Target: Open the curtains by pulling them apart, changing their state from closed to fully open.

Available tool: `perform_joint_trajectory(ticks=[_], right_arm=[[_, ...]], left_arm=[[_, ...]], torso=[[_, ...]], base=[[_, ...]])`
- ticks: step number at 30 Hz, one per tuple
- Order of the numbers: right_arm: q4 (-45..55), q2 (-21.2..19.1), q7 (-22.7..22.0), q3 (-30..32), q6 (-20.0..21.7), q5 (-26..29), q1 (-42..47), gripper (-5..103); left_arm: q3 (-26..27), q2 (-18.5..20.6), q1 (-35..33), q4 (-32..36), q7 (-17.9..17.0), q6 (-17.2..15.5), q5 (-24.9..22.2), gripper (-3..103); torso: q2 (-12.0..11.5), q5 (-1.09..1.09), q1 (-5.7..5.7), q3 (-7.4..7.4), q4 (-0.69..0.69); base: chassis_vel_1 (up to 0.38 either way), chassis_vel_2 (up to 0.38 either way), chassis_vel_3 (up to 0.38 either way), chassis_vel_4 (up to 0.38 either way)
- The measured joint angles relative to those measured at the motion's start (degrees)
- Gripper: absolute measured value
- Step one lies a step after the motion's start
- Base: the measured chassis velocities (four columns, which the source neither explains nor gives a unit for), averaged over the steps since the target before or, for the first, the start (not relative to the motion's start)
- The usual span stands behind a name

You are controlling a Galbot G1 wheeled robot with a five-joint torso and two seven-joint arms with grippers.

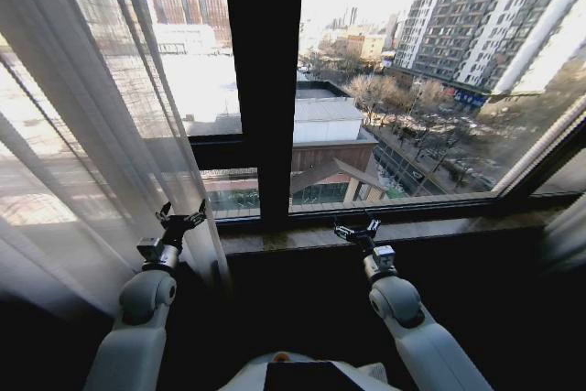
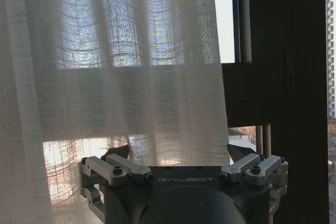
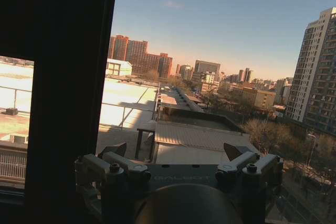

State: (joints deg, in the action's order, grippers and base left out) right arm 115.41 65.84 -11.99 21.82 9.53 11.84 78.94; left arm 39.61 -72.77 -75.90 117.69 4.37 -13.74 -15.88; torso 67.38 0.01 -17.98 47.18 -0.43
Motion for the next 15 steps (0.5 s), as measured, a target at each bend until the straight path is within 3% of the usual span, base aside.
perform_joint_trajectory(ticks=[5,10,13,15], right_arm=[[-0.5,0.04,-0.01,-0.02,-0.16,0.0,-0.09,100],[-1.23,0.14,-0.01,0.01,-0.3,0.02,-0.61,100],[-1.88,0.6,-0.02,-0.47,-0.83,-0.3,-0.52,100],[-2.11,0.72,-0.03,-0.69,-1.13,-0.58,-0.46,100]], left_arm=[[-0.31,1.11,0.98,0.14,2.37,-0.95,-0.69,100],[-0.65,1.87,1.93,-1.05,2.4,-1.0,-0.75,100],[-2.18,1.96,4.31,-2.33,-3.6,-0.54,-0.78,100],[-2.65,1.96,4.9,-2.36,-5.21,-0.74,-0.91,100]], torso=[[0.0,0.0,0.0,0.01,-0.01],[0.0,-0.01,0.0,0.0,0.0],[0.0,-0.01,0.0,0.0,-0.01],[0.0,-0.01,0.0,0.0,-0.01]], base=[[0.0,0.0,0.0,0.0],[0.0,0.0,0.0,0.0],[0.0,0.0,0.0,0.0],[0.0,0.0,0.0,0.0]])
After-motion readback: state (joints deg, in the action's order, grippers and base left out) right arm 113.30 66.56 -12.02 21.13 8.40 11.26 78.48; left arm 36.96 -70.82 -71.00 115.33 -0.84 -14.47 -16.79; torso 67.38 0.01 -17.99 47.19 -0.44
